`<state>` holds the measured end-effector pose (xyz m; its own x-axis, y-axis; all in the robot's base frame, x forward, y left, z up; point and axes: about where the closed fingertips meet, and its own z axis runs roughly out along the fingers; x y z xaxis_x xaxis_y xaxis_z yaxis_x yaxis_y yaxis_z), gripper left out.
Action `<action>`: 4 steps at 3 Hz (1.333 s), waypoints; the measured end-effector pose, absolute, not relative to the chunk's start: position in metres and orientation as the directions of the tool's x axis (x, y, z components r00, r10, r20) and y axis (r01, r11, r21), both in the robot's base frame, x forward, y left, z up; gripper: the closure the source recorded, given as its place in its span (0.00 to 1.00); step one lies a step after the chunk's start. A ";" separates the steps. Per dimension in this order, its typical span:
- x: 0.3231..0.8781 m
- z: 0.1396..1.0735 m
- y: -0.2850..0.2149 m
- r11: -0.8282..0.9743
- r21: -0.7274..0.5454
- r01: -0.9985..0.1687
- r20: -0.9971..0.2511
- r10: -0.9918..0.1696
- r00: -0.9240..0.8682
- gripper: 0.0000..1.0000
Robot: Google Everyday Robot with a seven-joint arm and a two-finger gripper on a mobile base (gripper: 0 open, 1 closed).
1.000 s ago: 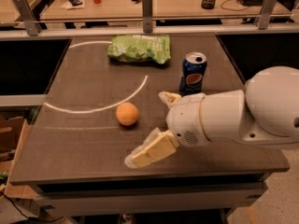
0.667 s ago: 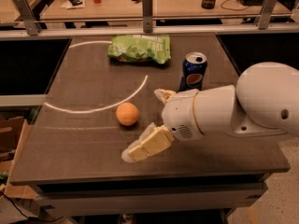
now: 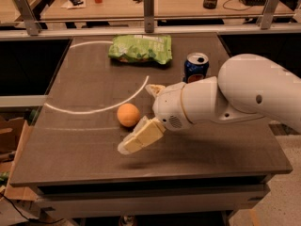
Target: Pick orange
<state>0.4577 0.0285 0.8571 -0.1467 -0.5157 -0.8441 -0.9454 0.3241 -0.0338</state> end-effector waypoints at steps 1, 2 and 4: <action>0.469 0.845 0.034 0.310 -0.031 -0.950 -0.841 -0.523 -0.143 0.00; 0.477 0.837 0.042 0.302 -0.021 -0.953 -0.842 -0.519 -0.145 0.00; 0.482 0.831 0.047 0.270 0.004 -0.963 -0.843 -0.517 -0.148 0.41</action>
Offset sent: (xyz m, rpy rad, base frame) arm 0.0332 0.0228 -0.0348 0.0153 0.0315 0.0279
